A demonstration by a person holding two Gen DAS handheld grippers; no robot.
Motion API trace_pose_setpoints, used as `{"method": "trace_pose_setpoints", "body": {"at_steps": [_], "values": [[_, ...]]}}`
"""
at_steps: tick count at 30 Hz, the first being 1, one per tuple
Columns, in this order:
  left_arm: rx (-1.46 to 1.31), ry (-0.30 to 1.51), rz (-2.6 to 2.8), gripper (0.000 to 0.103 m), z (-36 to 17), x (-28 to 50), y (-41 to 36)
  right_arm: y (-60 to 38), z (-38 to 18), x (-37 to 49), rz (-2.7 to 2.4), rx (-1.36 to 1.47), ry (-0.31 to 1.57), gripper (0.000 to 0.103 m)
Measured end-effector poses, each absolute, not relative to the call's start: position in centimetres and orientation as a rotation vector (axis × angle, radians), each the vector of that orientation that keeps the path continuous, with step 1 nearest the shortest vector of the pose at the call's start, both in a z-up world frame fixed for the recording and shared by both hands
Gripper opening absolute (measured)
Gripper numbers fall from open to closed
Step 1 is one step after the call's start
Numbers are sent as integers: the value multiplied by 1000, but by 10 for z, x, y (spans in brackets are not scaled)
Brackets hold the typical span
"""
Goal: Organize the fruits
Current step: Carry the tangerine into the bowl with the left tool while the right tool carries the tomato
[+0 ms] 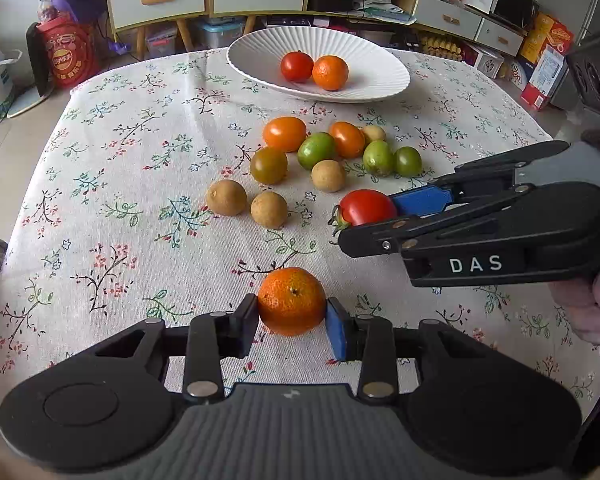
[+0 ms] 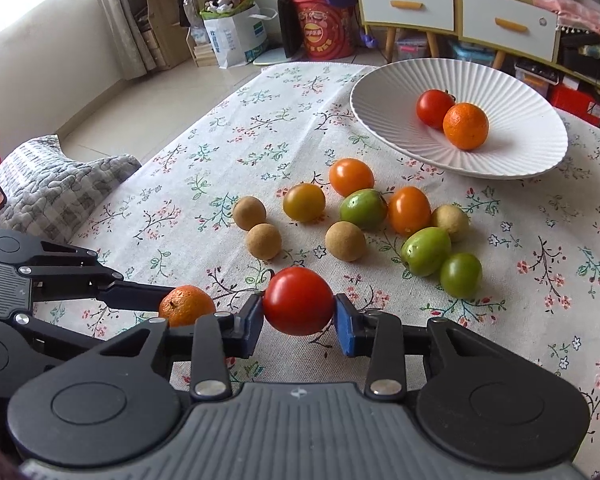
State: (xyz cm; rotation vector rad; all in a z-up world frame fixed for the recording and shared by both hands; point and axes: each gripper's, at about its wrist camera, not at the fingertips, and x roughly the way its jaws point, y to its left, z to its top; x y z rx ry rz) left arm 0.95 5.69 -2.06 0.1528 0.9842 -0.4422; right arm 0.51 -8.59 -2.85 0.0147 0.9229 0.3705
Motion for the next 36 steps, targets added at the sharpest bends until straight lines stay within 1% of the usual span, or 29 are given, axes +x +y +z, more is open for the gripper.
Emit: {"method": "trace_pose_setpoints", "body": {"at_steps": [11, 23, 36], "values": [[124, 942, -429, 27, -8, 29, 45, -108, -7, 13, 318, 67, 906, 35], [95, 846, -433, 27, 18, 66, 1, -154, 16, 40, 220, 155, 823, 35], [74, 771, -402, 27, 19, 99, -28, -184, 7, 74, 126, 189, 793, 35]]}}
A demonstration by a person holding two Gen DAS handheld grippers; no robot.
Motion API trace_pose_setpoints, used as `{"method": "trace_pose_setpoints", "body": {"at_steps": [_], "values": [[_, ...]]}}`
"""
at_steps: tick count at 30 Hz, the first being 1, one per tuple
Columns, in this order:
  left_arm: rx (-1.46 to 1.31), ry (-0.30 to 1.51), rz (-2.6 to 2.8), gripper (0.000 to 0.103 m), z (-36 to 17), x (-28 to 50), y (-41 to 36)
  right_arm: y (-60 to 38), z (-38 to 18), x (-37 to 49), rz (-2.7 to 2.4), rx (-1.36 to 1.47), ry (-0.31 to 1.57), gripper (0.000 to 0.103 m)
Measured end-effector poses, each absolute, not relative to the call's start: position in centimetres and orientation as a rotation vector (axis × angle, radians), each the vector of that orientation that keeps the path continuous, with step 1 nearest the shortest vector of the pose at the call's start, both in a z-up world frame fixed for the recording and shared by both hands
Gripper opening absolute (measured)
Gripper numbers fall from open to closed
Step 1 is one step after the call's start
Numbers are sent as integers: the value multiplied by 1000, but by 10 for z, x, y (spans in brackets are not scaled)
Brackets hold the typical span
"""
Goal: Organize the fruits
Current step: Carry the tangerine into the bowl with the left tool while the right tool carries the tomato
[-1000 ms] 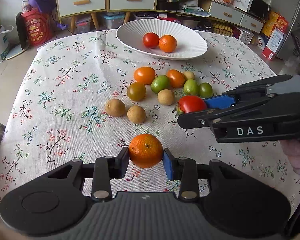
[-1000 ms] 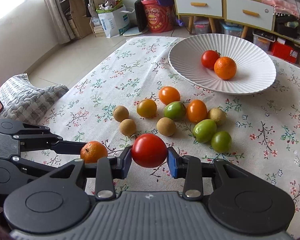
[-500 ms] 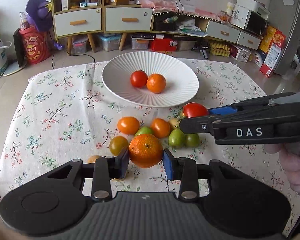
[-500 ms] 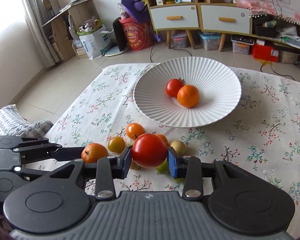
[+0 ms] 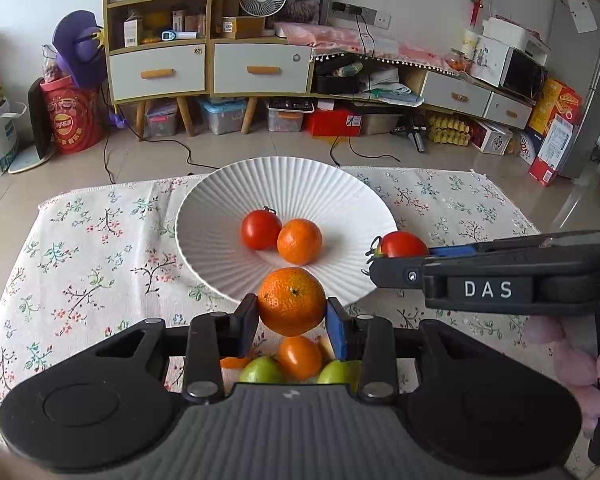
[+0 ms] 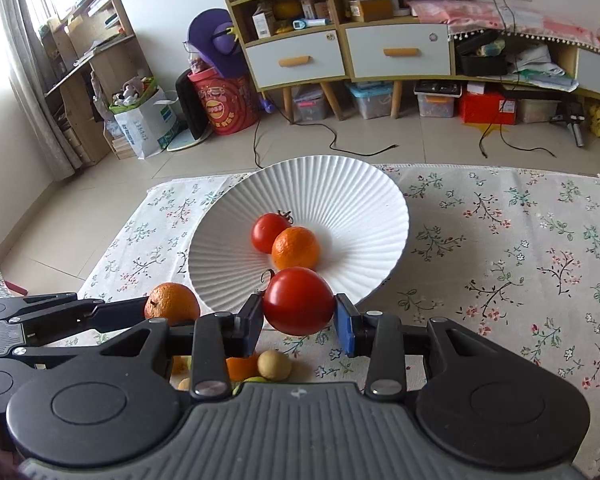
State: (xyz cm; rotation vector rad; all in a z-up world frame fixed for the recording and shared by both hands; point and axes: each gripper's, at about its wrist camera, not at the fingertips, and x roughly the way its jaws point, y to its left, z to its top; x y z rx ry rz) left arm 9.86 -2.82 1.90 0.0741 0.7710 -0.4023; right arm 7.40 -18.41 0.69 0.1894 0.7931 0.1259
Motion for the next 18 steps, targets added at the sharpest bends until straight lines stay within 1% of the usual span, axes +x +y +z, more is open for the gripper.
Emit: {"method": "trace_pose_setpoints", "body": {"at_steps": [10, 18], "values": [[48, 773, -352, 27, 4, 139, -42, -198, -8, 99, 93, 178, 779, 35], [68, 788, -361, 27, -10, 153, -42, -194, -16, 103, 143, 72, 747, 35]]}}
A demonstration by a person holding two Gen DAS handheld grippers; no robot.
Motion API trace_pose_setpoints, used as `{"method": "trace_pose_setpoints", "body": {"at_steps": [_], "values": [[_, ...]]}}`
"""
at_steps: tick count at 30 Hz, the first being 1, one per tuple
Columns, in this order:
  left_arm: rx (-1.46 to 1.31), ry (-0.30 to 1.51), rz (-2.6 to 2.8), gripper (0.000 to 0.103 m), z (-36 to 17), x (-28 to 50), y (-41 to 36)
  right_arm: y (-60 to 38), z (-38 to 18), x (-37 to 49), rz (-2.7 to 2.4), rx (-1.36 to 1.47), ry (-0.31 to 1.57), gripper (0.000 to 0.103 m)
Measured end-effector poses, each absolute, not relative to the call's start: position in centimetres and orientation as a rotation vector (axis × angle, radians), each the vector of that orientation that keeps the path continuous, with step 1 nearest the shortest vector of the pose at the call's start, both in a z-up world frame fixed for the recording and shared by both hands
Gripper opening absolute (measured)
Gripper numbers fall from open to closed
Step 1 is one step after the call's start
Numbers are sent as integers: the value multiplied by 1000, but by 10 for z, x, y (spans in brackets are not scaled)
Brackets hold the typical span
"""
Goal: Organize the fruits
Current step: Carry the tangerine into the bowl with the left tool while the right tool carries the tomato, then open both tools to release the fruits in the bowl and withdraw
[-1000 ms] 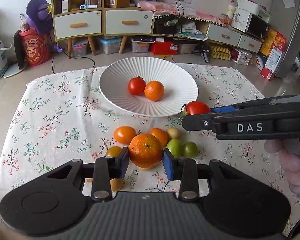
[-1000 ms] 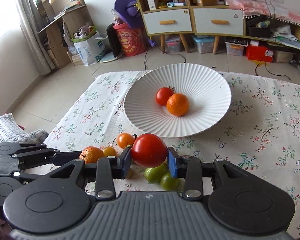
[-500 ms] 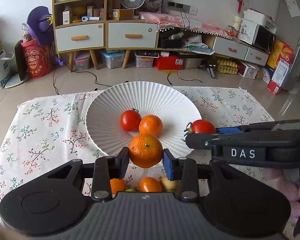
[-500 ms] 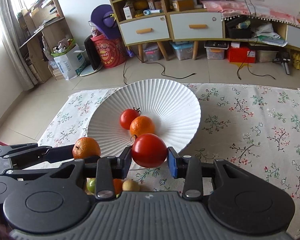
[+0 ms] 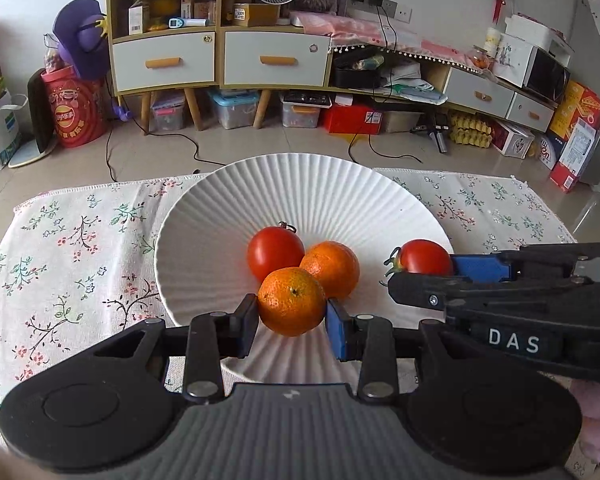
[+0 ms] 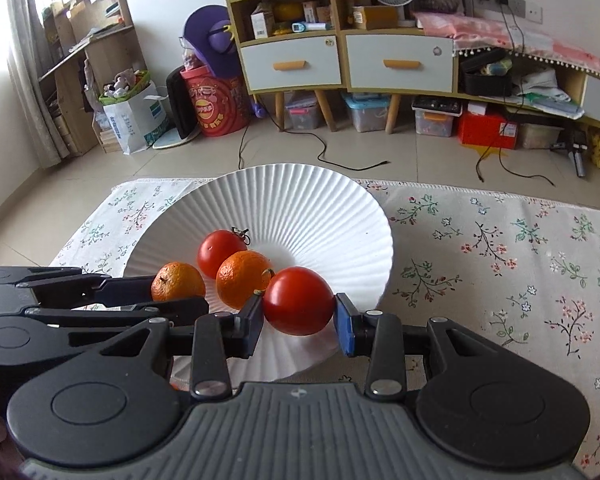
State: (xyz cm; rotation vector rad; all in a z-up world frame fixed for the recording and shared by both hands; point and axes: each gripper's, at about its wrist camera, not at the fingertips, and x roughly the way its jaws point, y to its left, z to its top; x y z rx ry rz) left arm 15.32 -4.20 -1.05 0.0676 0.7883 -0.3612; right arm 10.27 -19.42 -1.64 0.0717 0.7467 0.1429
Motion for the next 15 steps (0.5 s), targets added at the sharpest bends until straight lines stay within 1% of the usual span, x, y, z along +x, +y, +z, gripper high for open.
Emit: {"method": "trace_pose_setpoints", "body": {"at_steps": [15], "values": [[90, 766, -363, 28, -12, 156, -44, -193, -16, 102, 160, 43, 743, 35]]}}
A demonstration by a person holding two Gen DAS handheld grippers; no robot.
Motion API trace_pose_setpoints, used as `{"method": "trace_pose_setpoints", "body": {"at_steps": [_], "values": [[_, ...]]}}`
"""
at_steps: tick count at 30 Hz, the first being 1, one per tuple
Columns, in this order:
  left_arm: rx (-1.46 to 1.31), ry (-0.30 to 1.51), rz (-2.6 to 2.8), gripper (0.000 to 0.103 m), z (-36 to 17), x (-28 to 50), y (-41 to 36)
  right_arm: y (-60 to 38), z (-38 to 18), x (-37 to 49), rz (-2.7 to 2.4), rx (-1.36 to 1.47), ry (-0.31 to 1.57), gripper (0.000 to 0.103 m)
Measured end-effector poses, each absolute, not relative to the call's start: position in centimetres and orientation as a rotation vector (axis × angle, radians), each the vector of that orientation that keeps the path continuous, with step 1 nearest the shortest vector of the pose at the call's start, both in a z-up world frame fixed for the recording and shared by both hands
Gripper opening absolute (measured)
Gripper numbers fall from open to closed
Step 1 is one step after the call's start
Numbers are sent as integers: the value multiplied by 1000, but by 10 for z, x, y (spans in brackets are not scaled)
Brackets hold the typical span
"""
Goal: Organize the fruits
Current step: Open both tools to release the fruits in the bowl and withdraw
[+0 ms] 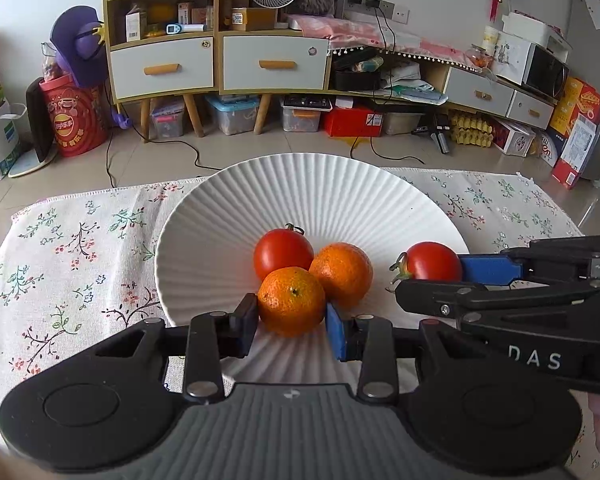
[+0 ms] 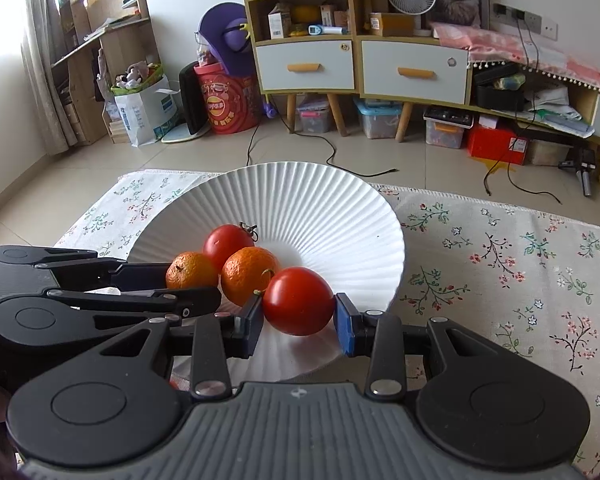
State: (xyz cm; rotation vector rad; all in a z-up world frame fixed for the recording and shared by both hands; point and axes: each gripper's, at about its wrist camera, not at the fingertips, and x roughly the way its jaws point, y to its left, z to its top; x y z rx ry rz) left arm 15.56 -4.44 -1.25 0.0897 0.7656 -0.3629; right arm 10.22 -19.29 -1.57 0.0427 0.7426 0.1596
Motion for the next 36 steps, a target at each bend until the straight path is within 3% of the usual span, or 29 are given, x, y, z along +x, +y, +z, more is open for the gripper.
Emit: {"method": "trace_pose_setpoints", "body": {"at_steps": [5, 10, 15, 17, 20, 31, 36], "values": [[120, 753, -348, 39, -12, 154, -45, -195, -13, 100, 157, 61, 731, 39], [132, 750, -342, 58, -8, 151, -41, -203, -8, 97, 152, 100, 730, 56], [134, 763, -342, 65, -4, 144, -38, -202, -2, 88, 145, 97, 737, 68], [136, 769, -339, 75, -2, 139, -37, -202, 1, 83, 142, 92, 739, 74], [118, 780, -338, 85, 2, 133, -33, -203, 8, 71, 145, 99, 727, 89], [165, 778, -357, 96, 14, 97, -25, -194, 17, 44, 151, 113, 739, 95], [175, 783, -342, 96, 15, 88, -12, -187, 13, 34, 164, 75, 757, 97]]}}
